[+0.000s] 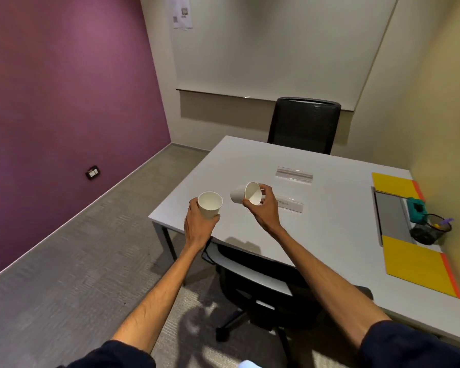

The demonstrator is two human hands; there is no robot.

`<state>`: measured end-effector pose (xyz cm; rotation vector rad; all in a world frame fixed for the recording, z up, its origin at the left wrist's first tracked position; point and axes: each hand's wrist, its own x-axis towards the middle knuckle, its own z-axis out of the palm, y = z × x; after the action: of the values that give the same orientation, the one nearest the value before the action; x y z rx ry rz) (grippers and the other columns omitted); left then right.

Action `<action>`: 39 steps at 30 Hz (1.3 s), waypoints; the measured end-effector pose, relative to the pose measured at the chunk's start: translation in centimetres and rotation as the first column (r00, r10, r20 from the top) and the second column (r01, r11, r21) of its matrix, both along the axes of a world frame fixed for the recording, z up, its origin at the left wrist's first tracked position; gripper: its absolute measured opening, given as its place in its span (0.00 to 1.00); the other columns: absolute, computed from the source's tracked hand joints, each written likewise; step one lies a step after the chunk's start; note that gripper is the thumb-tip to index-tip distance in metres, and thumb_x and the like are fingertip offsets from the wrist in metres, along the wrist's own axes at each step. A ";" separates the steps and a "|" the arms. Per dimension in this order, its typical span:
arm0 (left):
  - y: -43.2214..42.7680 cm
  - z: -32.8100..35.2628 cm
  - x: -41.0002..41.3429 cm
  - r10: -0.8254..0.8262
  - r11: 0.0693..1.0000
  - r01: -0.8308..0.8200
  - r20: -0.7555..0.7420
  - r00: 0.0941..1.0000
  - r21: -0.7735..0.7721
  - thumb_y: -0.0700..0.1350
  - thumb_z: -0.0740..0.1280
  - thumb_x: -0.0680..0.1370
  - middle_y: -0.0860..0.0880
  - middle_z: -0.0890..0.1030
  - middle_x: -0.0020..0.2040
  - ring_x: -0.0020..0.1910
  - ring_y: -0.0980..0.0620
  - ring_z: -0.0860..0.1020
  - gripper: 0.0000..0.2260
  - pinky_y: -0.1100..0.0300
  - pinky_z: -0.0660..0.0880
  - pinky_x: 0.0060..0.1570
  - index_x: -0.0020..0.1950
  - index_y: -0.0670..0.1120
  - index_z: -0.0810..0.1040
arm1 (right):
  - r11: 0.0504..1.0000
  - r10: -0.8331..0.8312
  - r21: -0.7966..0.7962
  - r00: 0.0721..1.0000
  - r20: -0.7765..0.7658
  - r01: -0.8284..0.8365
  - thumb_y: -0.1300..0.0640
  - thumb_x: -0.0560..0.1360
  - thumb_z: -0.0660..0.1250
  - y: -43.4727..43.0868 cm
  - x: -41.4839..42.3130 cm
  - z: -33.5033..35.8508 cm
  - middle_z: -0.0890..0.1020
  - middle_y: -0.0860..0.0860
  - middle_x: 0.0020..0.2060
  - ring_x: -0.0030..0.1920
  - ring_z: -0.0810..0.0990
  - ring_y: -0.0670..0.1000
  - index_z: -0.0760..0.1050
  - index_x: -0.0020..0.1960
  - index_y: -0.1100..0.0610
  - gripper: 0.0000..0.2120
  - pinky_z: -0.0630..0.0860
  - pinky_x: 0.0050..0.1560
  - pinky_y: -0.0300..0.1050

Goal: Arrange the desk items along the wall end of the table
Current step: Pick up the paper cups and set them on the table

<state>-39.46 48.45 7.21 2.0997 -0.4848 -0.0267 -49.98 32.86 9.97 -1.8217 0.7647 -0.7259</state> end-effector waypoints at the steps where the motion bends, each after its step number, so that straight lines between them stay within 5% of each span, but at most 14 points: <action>1: 0.4 -0.1 0.7 0.003 1.000 -0.003 -0.007 1.000 0.002 0.47 0.78 0.67 0.43 0.78 0.61 0.58 0.39 0.78 0.31 0.49 0.77 0.51 0.64 0.45 0.67 | 1.000 0.010 -0.005 1.000 -0.011 -0.010 0.56 0.68 0.78 0.3 0.9 0.0 0.77 0.53 0.63 0.62 0.76 0.56 0.68 0.67 0.57 0.31 0.76 0.62 0.58; 10: 1.5 -2.0 7.3 0.024 1.000 -0.024 -0.075 0.997 -0.010 0.47 0.79 0.67 0.43 0.79 0.59 0.57 0.40 0.78 0.31 0.47 0.78 0.52 0.63 0.45 0.66 | 0.996 0.059 -0.063 0.993 -0.100 -0.066 0.52 0.66 0.80 0.9 8.0 -2.4 0.76 0.52 0.65 0.63 0.75 0.54 0.68 0.68 0.55 0.35 0.75 0.63 0.57; 17: -0.1 -4.5 15.0 -0.092 0.984 0.100 -0.057 0.994 0.150 0.45 0.77 0.67 0.44 0.76 0.61 0.59 0.40 0.77 0.32 0.50 0.77 0.48 0.66 0.47 0.64 | 1.000 0.024 0.012 0.987 -0.159 -0.022 0.52 0.67 0.79 0.3 16.9 -5.5 0.75 0.55 0.68 0.67 0.74 0.56 0.63 0.73 0.57 0.40 0.73 0.67 0.57; 23: -2.0 -5.2 22.3 -0.130 0.973 0.148 -0.109 0.986 0.177 0.44 0.78 0.67 0.44 0.77 0.60 0.58 0.42 0.77 0.32 0.50 0.77 0.49 0.65 0.47 0.65 | 0.997 -0.032 0.055 0.977 -0.209 0.045 0.52 0.66 0.80 -1.5 23.4 -7.7 0.77 0.54 0.63 0.62 0.77 0.57 0.67 0.67 0.57 0.36 0.76 0.60 0.53; 39: -10.7 -7.7 34.2 -0.335 0.912 0.375 -0.224 0.915 0.166 0.39 0.78 0.67 0.45 0.75 0.62 0.60 0.44 0.76 0.32 0.58 0.72 0.46 0.66 0.45 0.67 | 0.956 -0.259 0.050 0.909 -0.326 0.290 0.52 0.67 0.79 -7.2 30.5 -10.0 0.75 0.54 0.65 0.65 0.76 0.57 0.68 0.70 0.58 0.36 0.75 0.63 0.52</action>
<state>-5.30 37.70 -0.54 2.1530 -0.7702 -0.5082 -19.45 25.63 -0.06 -1.7816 1.2677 -0.5655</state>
